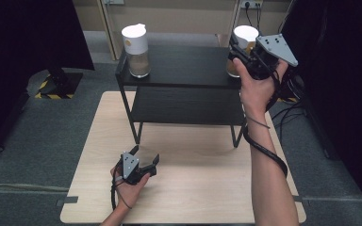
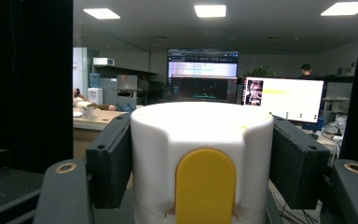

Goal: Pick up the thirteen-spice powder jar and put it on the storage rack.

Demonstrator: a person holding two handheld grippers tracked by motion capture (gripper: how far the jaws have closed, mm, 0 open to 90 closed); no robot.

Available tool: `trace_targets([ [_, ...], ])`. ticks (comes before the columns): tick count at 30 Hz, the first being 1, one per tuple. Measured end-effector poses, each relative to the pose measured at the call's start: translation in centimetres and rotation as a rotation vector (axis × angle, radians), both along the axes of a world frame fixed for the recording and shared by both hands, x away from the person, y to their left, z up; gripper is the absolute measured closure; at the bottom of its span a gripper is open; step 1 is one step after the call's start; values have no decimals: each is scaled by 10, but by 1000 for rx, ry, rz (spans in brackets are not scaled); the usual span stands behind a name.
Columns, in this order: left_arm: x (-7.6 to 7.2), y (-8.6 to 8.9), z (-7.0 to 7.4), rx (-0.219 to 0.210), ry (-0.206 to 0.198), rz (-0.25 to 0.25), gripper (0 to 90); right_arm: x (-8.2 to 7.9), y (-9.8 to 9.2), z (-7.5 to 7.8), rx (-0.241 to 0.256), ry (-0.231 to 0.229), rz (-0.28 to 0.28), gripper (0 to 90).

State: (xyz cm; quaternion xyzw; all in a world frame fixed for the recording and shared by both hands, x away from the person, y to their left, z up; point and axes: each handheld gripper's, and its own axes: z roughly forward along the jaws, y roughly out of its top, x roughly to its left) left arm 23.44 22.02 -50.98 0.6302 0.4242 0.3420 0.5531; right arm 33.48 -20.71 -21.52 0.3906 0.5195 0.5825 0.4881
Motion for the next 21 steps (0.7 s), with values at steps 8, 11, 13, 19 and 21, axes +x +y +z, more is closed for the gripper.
trace_targets([
  [8,0,0,0,-1,1,-1,109,5,2,-1,-9,16,-3,312],
  [11,0,0,0,0,1,-1,109,5,1,-3,-9,16,0,312],
  [13,0,0,0,1,1,-1,109,6,1,-2,-6,18,3,312],
  [19,0,0,0,3,1,-1,109,7,-1,-3,14,21,6,309],
  [21,0,0,0,2,-1,-1,109,7,-2,-4,20,19,7,308],
])
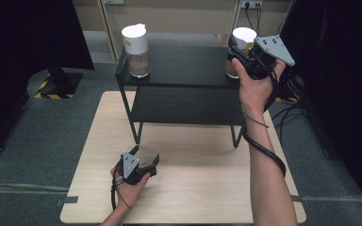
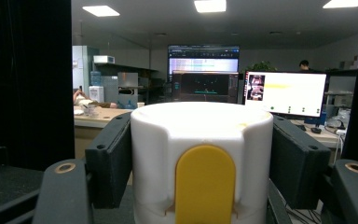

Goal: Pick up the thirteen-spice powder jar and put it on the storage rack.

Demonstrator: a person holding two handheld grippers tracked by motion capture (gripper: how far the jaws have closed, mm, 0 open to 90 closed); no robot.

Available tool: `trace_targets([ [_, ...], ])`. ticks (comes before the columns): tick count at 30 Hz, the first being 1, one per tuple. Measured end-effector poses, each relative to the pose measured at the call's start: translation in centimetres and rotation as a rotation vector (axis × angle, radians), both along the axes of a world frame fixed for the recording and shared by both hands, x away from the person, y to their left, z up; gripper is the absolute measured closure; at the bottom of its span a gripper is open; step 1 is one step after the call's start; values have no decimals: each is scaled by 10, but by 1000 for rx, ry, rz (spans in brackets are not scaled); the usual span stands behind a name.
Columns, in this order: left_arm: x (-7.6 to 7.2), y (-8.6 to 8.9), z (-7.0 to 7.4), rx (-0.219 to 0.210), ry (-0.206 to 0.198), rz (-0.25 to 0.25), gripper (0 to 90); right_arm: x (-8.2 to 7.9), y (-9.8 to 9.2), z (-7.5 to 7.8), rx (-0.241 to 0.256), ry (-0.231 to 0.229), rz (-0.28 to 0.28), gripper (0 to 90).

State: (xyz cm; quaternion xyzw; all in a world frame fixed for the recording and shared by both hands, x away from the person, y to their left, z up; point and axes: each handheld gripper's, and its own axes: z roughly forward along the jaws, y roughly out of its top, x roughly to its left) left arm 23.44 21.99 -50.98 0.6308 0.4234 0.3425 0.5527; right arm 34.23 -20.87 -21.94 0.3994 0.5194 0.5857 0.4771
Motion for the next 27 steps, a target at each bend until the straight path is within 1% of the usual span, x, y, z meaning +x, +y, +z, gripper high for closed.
trace_targets([
  [3,0,0,0,2,0,-1,109,1,0,0,12,3,1,303],
  [8,0,0,0,5,0,-1,109,3,-1,0,12,15,-3,295],
  [11,0,0,0,5,0,-1,109,3,0,0,14,14,-4,288],
  [12,0,0,0,5,0,-1,109,3,0,0,18,14,-4,273],
  [16,0,0,0,5,0,-2,109,3,-2,3,34,25,12,164],
  [19,0,0,0,6,0,-2,109,1,-3,4,35,30,21,111],
  [27,0,0,0,6,-1,-1,109,-6,-6,4,33,29,44,94],
])
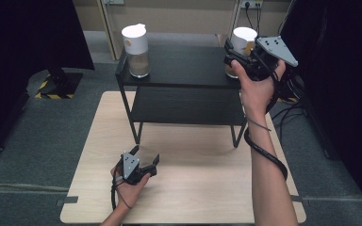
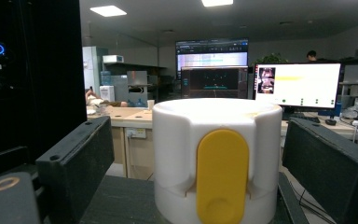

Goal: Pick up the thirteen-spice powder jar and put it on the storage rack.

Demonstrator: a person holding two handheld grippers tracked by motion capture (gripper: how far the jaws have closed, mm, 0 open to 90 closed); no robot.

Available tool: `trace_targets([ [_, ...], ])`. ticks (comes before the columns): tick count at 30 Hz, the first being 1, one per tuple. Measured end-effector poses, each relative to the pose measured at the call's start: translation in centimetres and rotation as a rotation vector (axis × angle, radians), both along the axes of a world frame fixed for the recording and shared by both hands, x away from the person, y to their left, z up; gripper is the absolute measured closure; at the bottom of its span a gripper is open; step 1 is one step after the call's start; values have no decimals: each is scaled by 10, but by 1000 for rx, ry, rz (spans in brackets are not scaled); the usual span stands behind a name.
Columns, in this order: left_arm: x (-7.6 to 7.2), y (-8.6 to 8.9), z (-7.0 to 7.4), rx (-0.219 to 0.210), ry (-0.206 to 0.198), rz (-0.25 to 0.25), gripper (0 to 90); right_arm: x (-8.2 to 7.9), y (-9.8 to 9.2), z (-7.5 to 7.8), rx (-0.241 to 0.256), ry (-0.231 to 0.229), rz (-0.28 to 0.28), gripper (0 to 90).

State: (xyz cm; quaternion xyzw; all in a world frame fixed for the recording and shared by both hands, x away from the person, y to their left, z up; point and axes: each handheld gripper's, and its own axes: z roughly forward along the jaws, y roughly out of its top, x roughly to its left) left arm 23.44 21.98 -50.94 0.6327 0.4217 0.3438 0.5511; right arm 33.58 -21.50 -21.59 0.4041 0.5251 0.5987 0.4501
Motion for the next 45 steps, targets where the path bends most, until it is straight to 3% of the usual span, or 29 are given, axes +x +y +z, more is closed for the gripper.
trace_targets([
  [23,0,-1,0,5,-2,1,109,-43,-24,-11,-1,26,71,85],
  [30,-1,-1,0,8,-2,2,109,-51,-29,-16,-5,50,92,84],
  [45,-1,-2,0,12,-4,2,109,-66,-32,-34,-37,51,100,85],
])
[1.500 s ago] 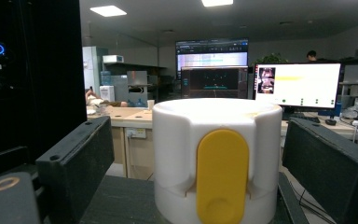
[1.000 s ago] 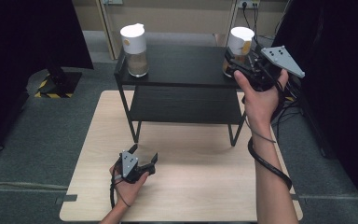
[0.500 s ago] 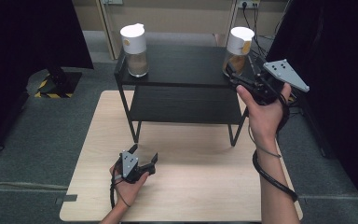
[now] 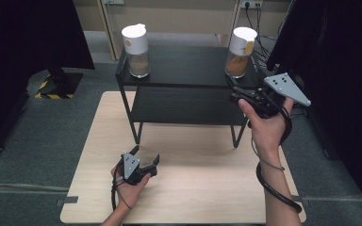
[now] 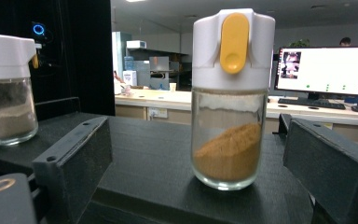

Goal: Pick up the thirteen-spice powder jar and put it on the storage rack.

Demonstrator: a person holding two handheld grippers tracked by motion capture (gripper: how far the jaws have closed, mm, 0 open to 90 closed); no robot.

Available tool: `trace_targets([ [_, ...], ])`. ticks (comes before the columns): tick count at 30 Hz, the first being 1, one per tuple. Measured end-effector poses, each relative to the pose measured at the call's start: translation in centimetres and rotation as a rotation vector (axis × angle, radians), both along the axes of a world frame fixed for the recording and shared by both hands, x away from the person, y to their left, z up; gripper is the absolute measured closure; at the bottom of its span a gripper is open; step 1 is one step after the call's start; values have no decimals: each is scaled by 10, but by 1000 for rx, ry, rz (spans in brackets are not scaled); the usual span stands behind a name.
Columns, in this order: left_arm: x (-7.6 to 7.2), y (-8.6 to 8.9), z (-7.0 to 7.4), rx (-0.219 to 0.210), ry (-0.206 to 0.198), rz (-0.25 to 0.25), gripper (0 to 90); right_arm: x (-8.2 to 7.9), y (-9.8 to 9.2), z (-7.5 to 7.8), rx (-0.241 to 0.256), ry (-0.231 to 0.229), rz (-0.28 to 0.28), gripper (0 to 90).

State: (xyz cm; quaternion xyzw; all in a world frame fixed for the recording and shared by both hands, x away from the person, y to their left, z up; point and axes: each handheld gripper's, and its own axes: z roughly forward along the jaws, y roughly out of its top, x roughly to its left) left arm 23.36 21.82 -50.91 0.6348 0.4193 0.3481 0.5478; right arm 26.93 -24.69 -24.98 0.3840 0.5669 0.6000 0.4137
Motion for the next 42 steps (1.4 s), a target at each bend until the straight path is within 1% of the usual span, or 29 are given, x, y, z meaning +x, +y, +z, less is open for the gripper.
trace_targets([
  [6,0,0,0,-1,1,-1,109,-3,-4,-9,1,17,6,85],
  [22,0,0,0,2,-1,0,109,-14,-10,-29,-16,23,11,85],
  [26,0,0,0,3,0,1,109,-17,-12,-39,-15,21,13,85],
  [29,0,0,0,3,-2,1,109,-17,-14,-46,-21,33,22,85],
  [36,0,-1,0,2,-2,1,109,-22,-18,-59,-22,44,33,85],
  [42,0,-1,0,3,-4,2,109,-28,-19,-75,-23,62,41,84],
])
